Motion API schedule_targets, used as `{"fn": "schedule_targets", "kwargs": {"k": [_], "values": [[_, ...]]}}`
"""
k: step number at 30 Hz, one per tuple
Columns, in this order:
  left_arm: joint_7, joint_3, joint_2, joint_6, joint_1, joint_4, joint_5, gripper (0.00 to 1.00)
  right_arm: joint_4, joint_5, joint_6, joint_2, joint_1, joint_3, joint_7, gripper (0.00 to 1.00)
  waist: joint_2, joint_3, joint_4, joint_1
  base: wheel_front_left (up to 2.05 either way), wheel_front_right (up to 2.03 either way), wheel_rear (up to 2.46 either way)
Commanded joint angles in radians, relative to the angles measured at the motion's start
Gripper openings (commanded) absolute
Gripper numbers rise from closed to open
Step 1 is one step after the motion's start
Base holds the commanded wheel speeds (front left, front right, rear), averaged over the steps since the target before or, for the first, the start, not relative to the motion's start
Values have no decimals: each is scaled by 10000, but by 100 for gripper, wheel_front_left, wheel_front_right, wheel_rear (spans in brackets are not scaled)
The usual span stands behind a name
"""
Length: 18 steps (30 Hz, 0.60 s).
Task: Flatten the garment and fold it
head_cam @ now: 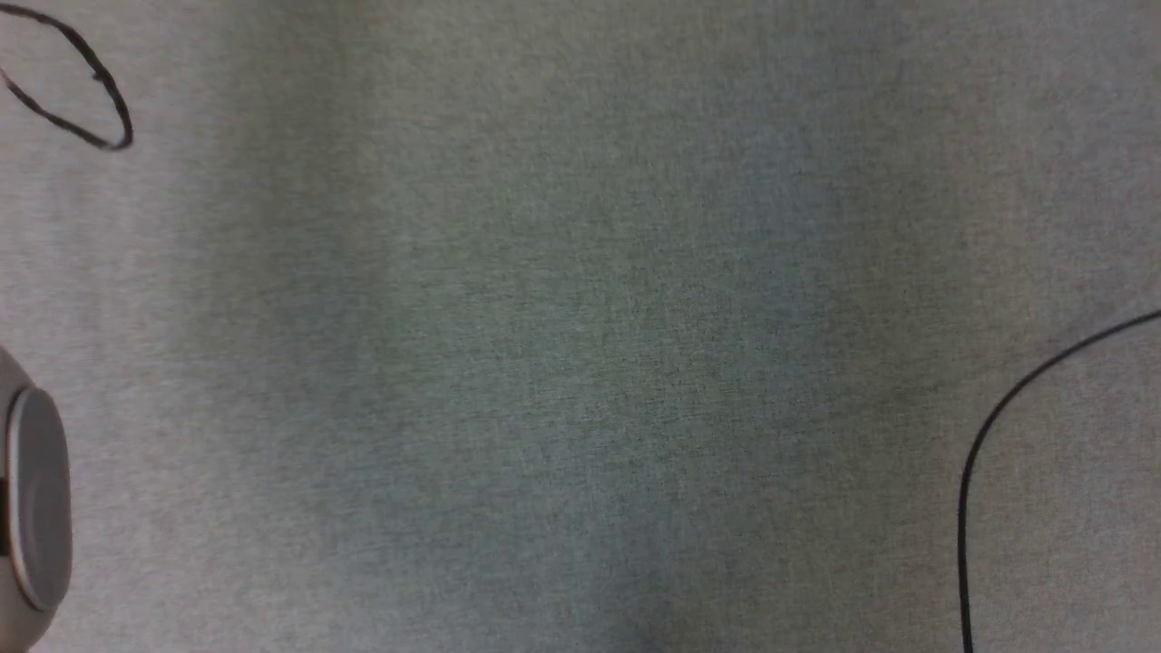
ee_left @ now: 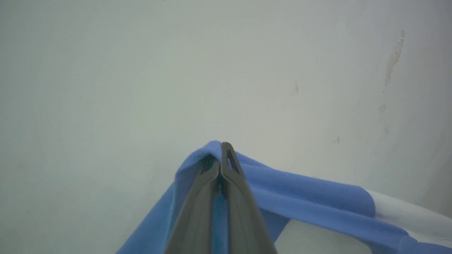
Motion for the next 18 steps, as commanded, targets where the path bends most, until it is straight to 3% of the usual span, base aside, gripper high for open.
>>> {"fn": "schedule_targets", "kwargs": {"k": [1,5,9,14,18], "values": [[-290,179,189,-58,-207,139,114,0,99,-114,-38,-174,-272,-209,-406,0,-1,662,-314,-4,0,0,0],[-643,125,67,-397,-146,574,29,0,488,65,-38,-248,-361,-56,-1124,0,-1,601,-188,-4,0,0,0],[-700,-54,130,-700,706,1239,50,0,1013,426,-38,-479,504,466,-1180,0,-1,260,-69,-4,0,0,0],[-670,-698,299,-1154,2584,1985,428,0,1314,1307,-38,-942,2685,1276,-674,0,-1,-734,161,-4,0,0,0],[-433,-1089,295,-1245,4598,1920,474,0,734,2122,-38,-1456,4995,1736,130,0,-1,-1834,354,-4,0,0,0]]}}
